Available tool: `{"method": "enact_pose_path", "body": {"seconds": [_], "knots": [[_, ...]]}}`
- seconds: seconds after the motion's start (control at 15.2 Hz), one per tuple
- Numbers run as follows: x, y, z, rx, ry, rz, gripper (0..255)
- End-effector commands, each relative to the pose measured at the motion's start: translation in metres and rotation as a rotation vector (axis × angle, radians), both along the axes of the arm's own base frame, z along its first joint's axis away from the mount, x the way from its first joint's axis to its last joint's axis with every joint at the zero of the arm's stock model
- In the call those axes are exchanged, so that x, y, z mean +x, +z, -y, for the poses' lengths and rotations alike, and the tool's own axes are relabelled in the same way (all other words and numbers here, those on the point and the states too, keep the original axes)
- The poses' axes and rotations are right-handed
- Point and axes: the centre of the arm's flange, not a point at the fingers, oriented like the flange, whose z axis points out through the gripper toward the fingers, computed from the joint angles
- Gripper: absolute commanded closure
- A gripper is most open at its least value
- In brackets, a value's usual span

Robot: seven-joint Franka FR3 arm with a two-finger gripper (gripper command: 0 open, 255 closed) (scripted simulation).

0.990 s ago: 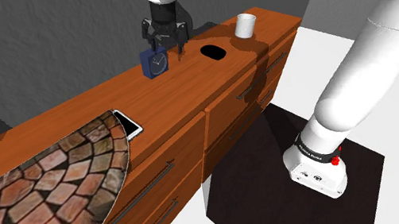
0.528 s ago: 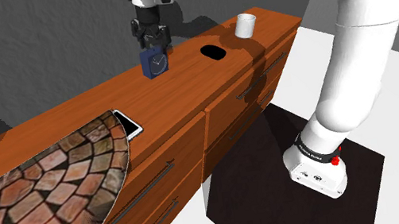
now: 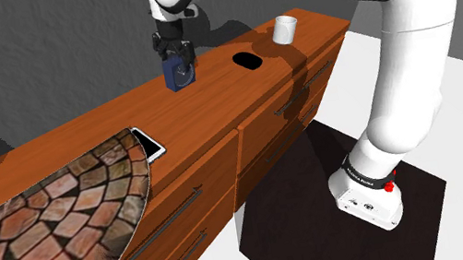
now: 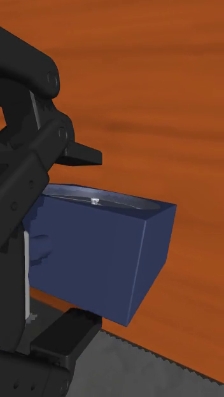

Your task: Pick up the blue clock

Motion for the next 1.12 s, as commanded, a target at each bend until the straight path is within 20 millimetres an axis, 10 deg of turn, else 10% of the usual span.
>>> {"method": "enact_pose_path", "body": {"seconds": [0.0, 0.07, 0.13, 1.06], "knots": [[0.001, -0.005, 0.0, 0.0, 0.0, 0.001, 0], [0.001, -0.005, 0.0, 0.0, 0.0, 0.001, 0], [0.001, -0.006, 0.0, 0.0, 0.0, 0.001, 255], [0.001, 0.021, 0.0, 0.0, 0.0, 0.001, 255]]}}
